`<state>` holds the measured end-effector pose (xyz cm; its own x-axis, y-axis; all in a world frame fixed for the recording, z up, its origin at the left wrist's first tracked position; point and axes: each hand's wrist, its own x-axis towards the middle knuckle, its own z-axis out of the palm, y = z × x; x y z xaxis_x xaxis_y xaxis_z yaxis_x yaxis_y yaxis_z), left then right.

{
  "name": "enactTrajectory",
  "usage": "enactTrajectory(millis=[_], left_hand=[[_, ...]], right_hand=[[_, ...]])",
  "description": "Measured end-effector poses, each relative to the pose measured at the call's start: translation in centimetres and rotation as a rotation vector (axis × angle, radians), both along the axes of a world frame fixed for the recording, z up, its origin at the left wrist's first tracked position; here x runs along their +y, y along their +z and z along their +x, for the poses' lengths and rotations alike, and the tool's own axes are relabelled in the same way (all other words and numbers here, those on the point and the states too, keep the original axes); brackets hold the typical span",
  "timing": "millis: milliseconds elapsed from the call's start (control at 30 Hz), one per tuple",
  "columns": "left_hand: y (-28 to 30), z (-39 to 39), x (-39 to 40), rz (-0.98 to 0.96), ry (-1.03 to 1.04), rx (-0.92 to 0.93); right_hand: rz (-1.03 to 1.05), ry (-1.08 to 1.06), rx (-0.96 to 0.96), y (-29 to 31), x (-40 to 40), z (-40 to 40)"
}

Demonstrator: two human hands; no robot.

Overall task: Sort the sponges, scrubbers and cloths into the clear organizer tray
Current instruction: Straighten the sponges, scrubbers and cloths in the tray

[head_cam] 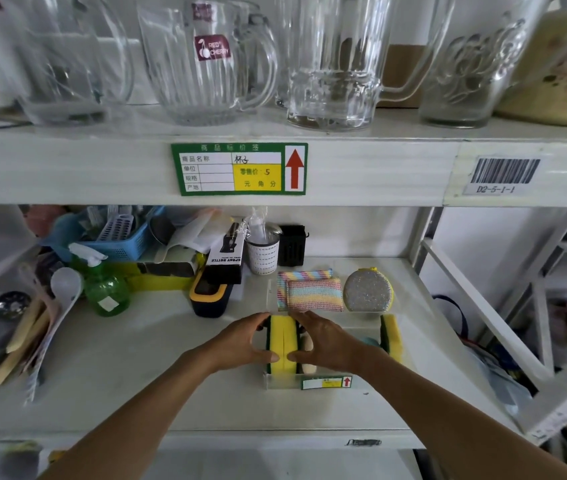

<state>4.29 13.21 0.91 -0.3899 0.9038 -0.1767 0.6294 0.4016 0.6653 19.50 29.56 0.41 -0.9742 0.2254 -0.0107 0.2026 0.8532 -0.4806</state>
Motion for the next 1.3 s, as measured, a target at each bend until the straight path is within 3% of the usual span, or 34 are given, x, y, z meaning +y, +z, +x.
enactTrajectory(millis=[167,267,367,500,667,800,1300], left_hand=[[1.5,0.4,0.1,0.165,0.029,0.066],[2.3,1.5,1.5,0.334,0.035,0.254],[3.2,3.4,3.8,0.385,-0.043,0.467],[3.3,5.9,6.8,0.263,-0.211,0.708],[2.9,8.5,9.2,-0.145,-0.263,0.973],[1.8,9.3,10.0,-0.439,-0.258,1.078],[0.8,8.6,10.1,-0.469,-0.22,1.044]], right_hand=[[-0.023,-0.101,0.156,1.0,1.7,1.9],[0.238,-0.262,0.251,1.8,4.0,3.3],[0.557,-0.349,-0.004,2.8,5.4,4.4],[0.817,-0.236,-0.341,2.6,5.6,5.2],[0.944,-0.177,-0.461,1.6,4.8,5.0],[0.942,-0.184,-0.498,0.7,4.4,5.0],[0.917,-0.18,-0.528,-0.6,3.3,5.2]])
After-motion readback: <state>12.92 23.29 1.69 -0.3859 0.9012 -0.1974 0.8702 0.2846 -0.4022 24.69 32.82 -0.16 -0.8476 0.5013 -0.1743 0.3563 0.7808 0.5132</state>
